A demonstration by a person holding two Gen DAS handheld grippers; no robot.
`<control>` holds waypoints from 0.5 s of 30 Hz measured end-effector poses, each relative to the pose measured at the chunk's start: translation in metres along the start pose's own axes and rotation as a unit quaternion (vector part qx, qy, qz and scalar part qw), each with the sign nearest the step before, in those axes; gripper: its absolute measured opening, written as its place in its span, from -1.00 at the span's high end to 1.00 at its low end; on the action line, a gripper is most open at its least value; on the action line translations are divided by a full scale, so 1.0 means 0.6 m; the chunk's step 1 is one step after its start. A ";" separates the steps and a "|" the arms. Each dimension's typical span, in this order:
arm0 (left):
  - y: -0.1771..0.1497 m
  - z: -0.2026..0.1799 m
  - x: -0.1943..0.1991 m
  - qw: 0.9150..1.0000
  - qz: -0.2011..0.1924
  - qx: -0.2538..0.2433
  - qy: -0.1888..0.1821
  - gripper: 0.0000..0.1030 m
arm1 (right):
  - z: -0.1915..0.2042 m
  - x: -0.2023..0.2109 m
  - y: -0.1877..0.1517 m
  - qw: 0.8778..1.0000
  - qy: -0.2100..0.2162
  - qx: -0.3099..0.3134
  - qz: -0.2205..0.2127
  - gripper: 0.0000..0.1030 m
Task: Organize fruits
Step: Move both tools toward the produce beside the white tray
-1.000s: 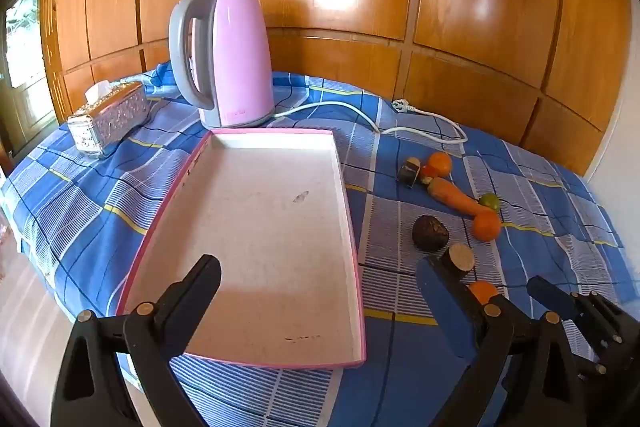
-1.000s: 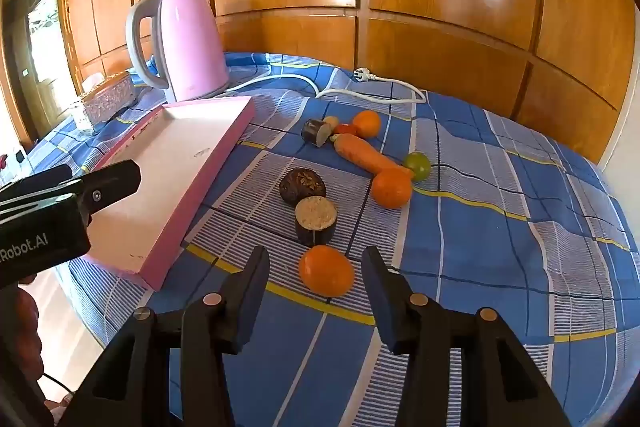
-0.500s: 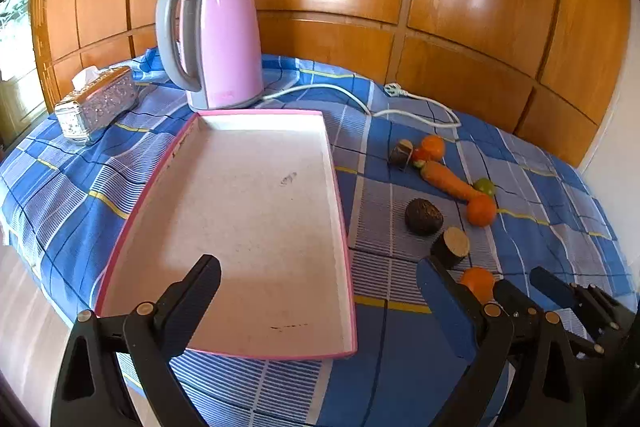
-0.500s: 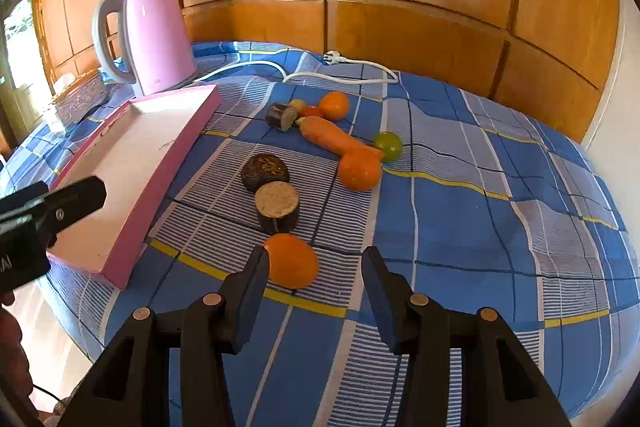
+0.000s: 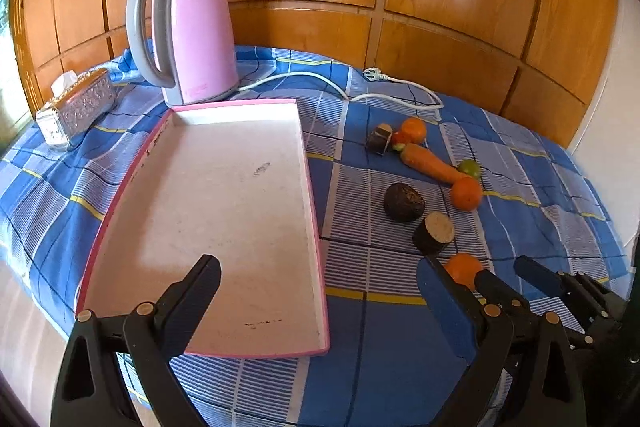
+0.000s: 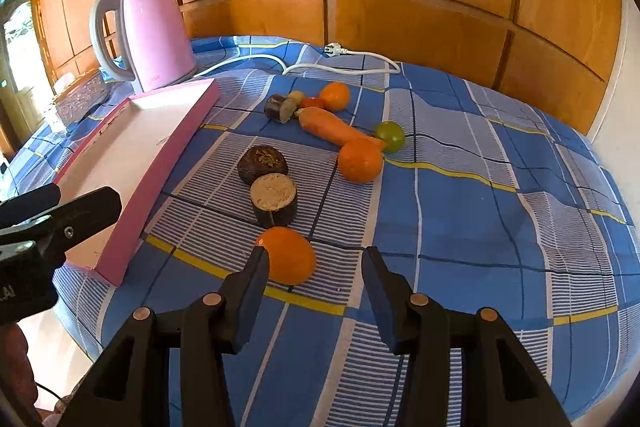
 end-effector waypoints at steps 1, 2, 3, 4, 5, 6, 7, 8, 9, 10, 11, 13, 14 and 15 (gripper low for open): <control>0.000 0.000 0.000 1.000 -0.001 -0.001 0.000 -0.91 | -0.002 -0.001 -0.001 1.000 0.002 -0.002 0.001 0.04; 0.002 0.000 0.000 1.000 -0.002 -0.003 -0.001 -0.91 | -0.004 -0.002 -0.002 1.000 0.003 -0.004 0.001 0.04; 0.003 -0.001 -0.001 1.000 -0.002 -0.004 -0.002 -0.90 | -0.007 -0.003 -0.002 1.000 0.006 -0.008 0.002 0.04; 0.003 0.000 -0.002 1.000 -0.002 -0.005 -0.004 -0.89 | -0.010 -0.004 -0.002 1.000 0.009 -0.012 0.003 0.04; 0.004 0.000 -0.004 1.000 -0.001 -0.005 -0.005 -0.86 | -0.013 -0.005 -0.002 1.000 0.013 -0.014 0.003 0.04; 0.006 0.001 -0.006 1.000 0.001 -0.006 -0.005 -0.81 | -0.016 -0.005 -0.004 1.000 0.019 -0.017 0.003 0.04; 0.009 0.002 -0.008 1.000 0.001 -0.006 -0.007 -0.78 | -0.018 -0.006 -0.005 0.999 0.026 -0.019 0.004 0.03; 0.013 0.002 -0.010 1.000 0.003 -0.008 -0.011 -0.70 | -0.020 -0.008 -0.007 0.999 0.037 -0.022 0.005 0.03; 0.015 0.001 -0.012 1.000 0.004 -0.010 -0.017 -0.62 | -0.021 -0.009 -0.008 0.999 0.046 -0.023 0.007 0.00; 0.016 0.001 -0.012 1.000 0.005 -0.012 -0.021 -0.58 | -0.021 -0.012 -0.010 0.998 0.058 -0.026 0.010 -0.09; 0.017 -0.002 -0.014 1.000 0.007 -0.016 -0.026 -0.51 | -0.020 -0.014 -0.010 0.998 0.063 -0.026 0.012 -0.13; 0.017 -0.008 -0.019 0.999 0.011 -0.024 -0.032 -0.40 | -0.015 -0.017 -0.008 0.998 0.065 -0.019 0.011 -0.16; 0.016 -0.012 -0.023 0.999 0.017 -0.029 -0.037 -0.32 | -0.011 -0.019 -0.006 0.998 0.062 -0.013 0.010 -0.16; 0.015 -0.015 -0.025 0.998 0.020 -0.032 -0.041 -0.24 | -0.008 -0.021 -0.004 0.998 0.059 -0.008 0.010 -0.16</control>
Point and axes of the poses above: each gripper's, at about its wrist camera, not at the fingertips, and x roughly against the way its jaws point, z to its left, y to its top, the point moved 4 cm from there along -x, roughly the way its jaws point, and after that the axes turned 8 degrees about z, right-handed, at the moved point
